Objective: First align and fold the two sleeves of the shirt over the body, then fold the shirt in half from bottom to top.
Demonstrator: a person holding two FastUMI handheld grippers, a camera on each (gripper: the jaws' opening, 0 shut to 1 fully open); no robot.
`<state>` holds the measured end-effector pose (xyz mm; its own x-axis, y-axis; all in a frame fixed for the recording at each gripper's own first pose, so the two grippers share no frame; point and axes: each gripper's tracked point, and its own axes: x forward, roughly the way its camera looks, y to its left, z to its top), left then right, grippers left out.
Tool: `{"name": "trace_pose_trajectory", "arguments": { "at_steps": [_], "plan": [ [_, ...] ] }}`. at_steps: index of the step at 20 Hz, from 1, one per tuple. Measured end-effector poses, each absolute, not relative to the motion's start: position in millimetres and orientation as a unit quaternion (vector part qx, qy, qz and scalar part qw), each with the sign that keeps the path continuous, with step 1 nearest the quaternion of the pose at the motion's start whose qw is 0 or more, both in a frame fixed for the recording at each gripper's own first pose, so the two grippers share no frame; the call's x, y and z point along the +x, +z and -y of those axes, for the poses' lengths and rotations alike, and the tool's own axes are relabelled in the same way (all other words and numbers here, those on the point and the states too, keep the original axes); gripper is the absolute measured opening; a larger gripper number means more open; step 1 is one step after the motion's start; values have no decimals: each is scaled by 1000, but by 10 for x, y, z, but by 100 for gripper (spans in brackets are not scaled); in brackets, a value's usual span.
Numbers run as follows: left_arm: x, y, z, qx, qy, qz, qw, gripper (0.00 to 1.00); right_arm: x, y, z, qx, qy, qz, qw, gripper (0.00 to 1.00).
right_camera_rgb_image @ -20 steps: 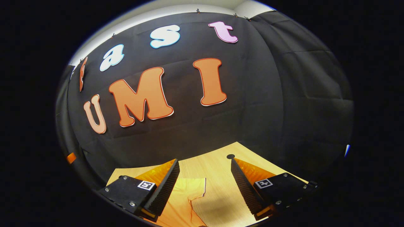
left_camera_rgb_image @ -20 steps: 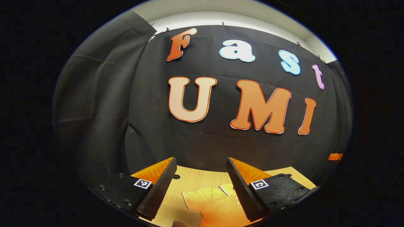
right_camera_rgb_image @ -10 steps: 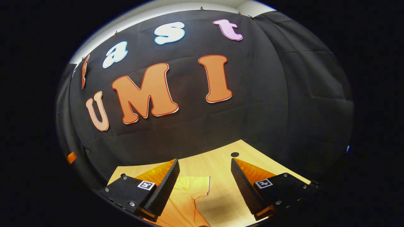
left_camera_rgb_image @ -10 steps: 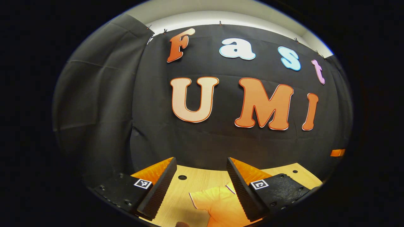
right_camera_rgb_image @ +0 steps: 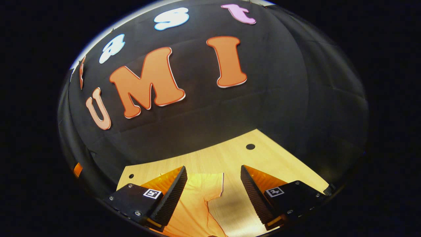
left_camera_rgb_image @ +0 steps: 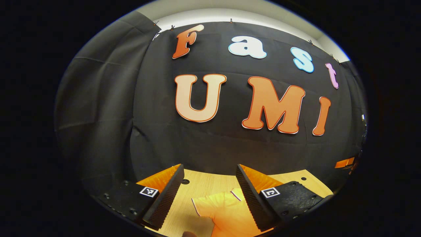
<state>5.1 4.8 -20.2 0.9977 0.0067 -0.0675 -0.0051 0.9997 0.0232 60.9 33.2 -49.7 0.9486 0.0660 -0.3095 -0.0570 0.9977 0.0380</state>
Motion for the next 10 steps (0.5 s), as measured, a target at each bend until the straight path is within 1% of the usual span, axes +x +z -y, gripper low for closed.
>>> {"name": "trace_pose_trajectory", "arguments": {
  "at_steps": [3,6,8,10],
  "plan": [
    [89,-306,-98,7,2,-43,999,97,1013,-770,-395,35,37,-234,971,99],
    [120,-397,-191,-1,9,-52,999,97,1477,-1230,-314,-2,17,-301,953,99],
    [154,-450,-241,-7,13,-59,998,98,1666,-1622,-309,-15,12,-364,931,99],
    [186,-498,-280,-7,15,-65,998,98,1824,-1973,-374,2,11,-419,908,100]
  ]
}}
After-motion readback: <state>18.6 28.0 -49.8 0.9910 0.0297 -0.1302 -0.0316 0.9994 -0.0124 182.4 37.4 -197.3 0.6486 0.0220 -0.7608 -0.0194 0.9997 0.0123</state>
